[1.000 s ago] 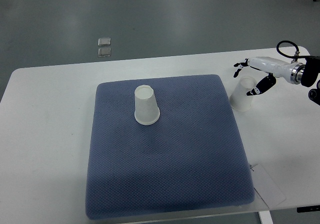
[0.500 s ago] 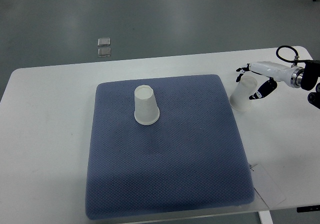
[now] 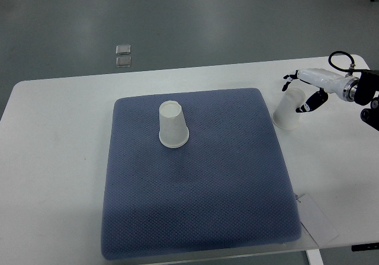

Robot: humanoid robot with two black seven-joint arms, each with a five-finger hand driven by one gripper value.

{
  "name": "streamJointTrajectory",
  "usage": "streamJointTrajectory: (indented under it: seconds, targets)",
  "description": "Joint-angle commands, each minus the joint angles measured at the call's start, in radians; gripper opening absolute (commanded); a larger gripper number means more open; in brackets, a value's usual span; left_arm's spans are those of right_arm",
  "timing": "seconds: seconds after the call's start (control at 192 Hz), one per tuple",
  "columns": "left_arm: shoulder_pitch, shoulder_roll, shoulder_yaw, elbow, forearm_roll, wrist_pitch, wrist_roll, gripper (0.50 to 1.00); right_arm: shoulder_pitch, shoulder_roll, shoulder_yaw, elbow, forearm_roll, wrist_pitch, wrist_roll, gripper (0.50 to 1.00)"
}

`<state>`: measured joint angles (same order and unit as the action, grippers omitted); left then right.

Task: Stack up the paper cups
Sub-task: 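Close the right hand fingers around the cup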

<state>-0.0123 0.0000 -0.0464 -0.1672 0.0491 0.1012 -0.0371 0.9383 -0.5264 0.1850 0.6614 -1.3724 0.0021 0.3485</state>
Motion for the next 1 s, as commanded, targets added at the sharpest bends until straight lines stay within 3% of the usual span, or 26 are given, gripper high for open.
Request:
streamJointTrajectory:
  seconds: [0.0,0.589,0.719,0.922,0.995]
  targets:
    - [0.0,0.0,-0.001,0.0,0.0,0.0,0.0,1.0,0.002,0.0,-0.002,0.0,-0.005,-0.001,-0.019,0.899]
    - [0.0,0.0,-0.001,0.0,0.0,0.0,0.0,1.0,0.004,0.002,-0.059,-0.023,-0.017,-0.001,-0.031,0.881]
    - [0.0,0.0,0.0,0.0,0.0,0.0,0.0,1.0,0.004,0.003,-0.061,-0.025,-0.016,-0.004,-0.031,0.776]
    - [0.0,0.0,0.0,0.0,0.0,0.0,0.0,1.0,0.004,0.014,-0.064,-0.025,-0.008,-0.011,-0.029,0.501]
    - [0.0,0.0,-0.001,0.0,0.0,0.0,0.0,1.0,0.004,0.014,-0.064,-0.025,-0.007,-0.011,-0.028,0.5]
